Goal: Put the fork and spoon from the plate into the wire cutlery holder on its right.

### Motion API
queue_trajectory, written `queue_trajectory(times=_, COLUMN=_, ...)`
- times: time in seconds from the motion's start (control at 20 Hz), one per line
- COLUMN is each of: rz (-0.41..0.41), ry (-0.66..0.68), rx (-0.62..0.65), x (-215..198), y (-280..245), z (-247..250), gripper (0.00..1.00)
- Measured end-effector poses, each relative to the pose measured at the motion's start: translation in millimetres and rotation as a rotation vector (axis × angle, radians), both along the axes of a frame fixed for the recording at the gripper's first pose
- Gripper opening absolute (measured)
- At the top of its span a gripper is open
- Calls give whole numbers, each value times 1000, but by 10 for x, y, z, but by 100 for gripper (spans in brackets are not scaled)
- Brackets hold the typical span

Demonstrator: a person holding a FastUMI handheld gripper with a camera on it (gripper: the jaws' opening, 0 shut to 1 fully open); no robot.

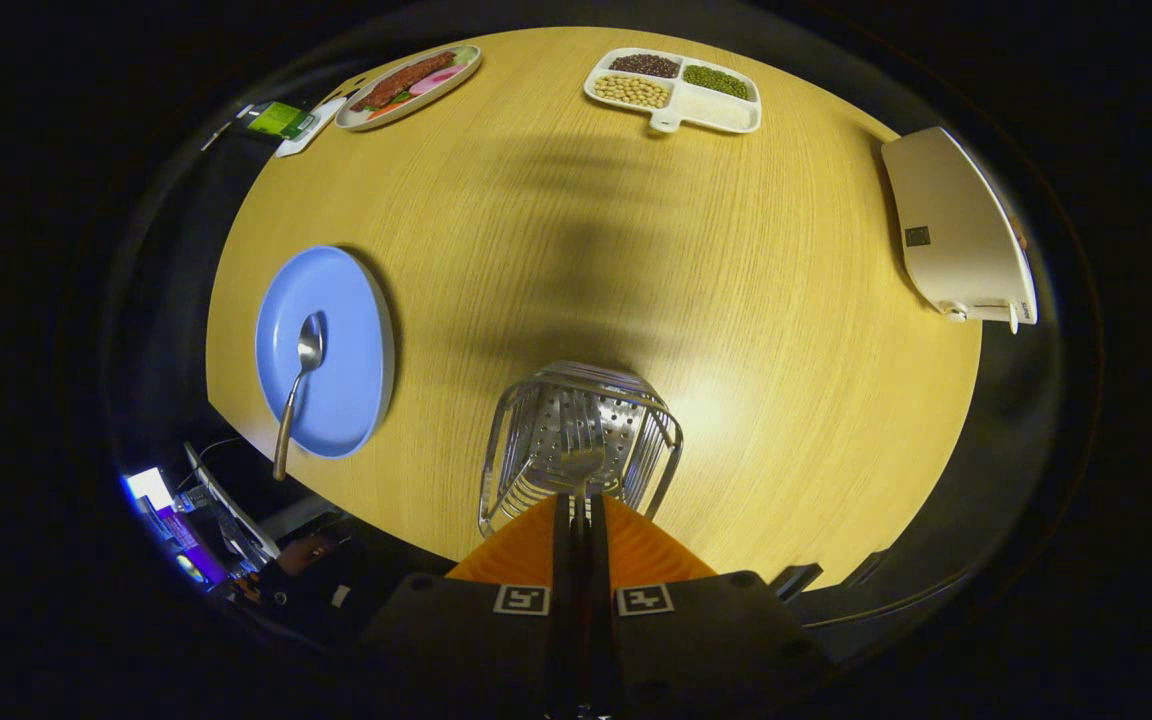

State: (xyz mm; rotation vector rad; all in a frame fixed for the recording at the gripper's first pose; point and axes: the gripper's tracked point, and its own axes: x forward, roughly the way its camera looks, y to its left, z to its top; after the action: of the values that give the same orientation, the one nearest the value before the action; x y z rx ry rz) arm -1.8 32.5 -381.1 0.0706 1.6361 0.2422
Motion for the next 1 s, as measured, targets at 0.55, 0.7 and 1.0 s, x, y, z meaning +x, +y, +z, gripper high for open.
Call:
queue_trajectory(times=0.55, rz=-195, ry=-227, rx=112, x=218, y=123, z=503, gripper=34)
queue_trajectory(times=0.7, rz=-226, ry=-289, rx=147, x=169, y=285, z=696, gripper=49)
queue_trajectory(times=1.0, rz=-258, ry=-304, rx=292, x=60, y=1164, z=940, gripper=60)
